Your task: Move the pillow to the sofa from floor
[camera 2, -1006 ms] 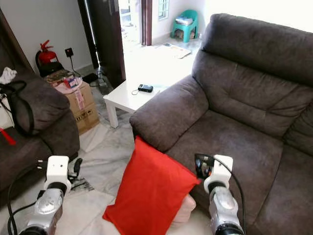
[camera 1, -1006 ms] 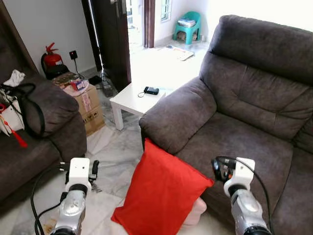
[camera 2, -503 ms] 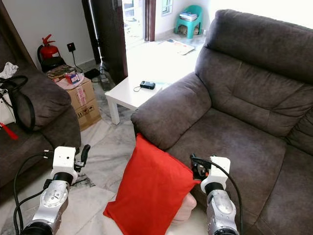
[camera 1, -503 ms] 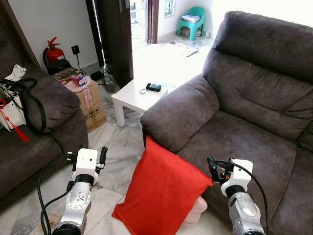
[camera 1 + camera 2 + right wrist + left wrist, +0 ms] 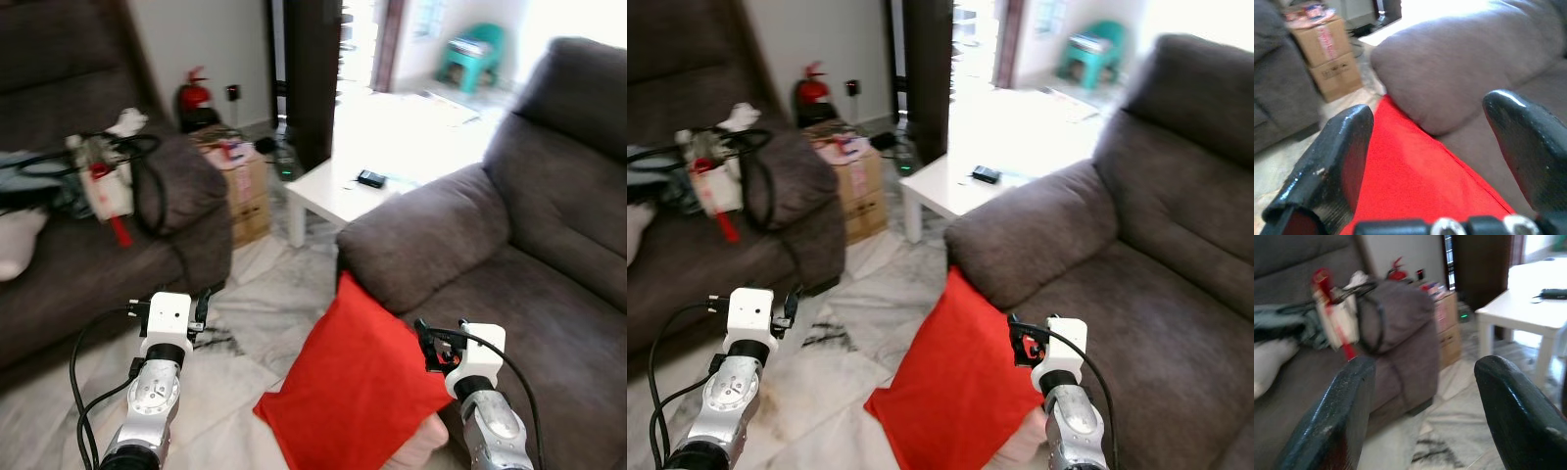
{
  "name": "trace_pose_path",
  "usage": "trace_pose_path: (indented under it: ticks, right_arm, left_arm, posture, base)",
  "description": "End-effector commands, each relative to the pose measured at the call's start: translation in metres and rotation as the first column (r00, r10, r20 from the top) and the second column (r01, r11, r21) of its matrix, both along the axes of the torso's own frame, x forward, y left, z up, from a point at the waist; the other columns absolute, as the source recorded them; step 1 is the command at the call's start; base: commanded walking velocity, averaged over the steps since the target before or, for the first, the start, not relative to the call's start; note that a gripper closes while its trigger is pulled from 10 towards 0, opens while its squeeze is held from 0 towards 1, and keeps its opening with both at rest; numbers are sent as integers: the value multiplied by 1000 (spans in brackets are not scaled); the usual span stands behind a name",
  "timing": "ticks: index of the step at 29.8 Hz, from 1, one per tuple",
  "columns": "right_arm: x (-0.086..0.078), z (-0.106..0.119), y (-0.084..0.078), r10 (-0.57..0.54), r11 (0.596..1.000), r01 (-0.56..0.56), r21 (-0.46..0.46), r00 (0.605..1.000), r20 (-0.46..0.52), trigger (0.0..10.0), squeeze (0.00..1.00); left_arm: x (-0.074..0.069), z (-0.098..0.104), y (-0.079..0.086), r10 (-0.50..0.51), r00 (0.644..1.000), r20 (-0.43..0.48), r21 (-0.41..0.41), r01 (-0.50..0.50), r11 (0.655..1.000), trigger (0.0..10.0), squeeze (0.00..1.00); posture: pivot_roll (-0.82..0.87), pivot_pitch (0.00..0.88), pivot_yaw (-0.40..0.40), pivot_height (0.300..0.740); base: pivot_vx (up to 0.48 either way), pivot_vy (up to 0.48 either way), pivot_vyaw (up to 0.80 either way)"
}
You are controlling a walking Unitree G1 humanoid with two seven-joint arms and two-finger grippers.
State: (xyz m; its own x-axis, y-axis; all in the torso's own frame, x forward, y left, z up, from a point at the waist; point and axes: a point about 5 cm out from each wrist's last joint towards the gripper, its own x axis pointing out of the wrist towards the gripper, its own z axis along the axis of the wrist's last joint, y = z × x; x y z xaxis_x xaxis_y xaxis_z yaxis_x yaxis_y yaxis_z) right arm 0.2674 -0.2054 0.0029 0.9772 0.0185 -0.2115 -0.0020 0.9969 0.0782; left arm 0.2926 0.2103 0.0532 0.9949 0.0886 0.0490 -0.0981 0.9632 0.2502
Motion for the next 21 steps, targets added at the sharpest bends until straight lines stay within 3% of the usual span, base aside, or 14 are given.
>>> trace_pose_path:
  ticks: [1,11,21]
  right_arm:
    - [3,3,3,16,1000,-16,-2,1000,14,10000,0]
    - [5,4,3,22,1000,-22,2,1000,14,10000,0]
    - [5,2,3,8,1000,-8,25,1000,-5,10000,0]
  left_arm:
    - [1,2,0,1,1000,4,-6,-1,1000,10000,0]
    - [3,2,-4,-3,1000,-1,-17,3,1000,10000,0]
    - [3,0,-6,-8,1000,-10,-27,7,1000,10000,0]
  posture:
    - [78,0,-43,740]
    - [76,0,-48,740]
    - [77,0,-51,740]
  base:
    - [0,0,800]
    - [0,0,771]
    - [0,0,0]
